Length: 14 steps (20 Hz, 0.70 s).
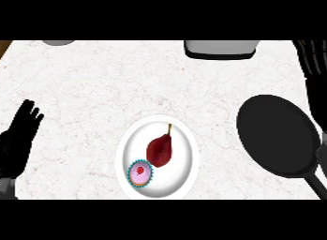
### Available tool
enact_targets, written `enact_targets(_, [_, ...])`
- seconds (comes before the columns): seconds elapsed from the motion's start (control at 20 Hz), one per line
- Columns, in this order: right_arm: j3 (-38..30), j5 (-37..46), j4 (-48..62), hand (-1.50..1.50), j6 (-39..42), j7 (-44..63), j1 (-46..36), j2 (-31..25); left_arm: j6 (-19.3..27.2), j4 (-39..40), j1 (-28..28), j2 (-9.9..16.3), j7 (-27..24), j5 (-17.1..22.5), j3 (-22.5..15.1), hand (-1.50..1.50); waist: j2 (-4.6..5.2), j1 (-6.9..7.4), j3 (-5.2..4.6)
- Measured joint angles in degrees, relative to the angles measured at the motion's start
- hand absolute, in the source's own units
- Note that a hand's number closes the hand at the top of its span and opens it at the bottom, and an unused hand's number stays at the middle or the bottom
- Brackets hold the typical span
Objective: Pick the pear from the plate and place it in the pan
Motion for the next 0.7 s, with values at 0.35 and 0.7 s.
enact_targets(0.35, [6.96, 6.07, 2.56, 1.50, -8.55, 6.10, -2.06, 8.60, 2.96, -3.24, -6.33, -1.70, 3.94, -3.24, -2.46, 0.00, -0.26, 0.16, 0.95])
enact_targets(0.7, [18.01, 25.81, -1.13, -1.50, -24.06, 11.38, 12.37, 7.40, 3.85, -5.62, -6.99, -2.16, 7.02, -3.12, -3.02, 0.00, -0.94, -1.69, 1.10])
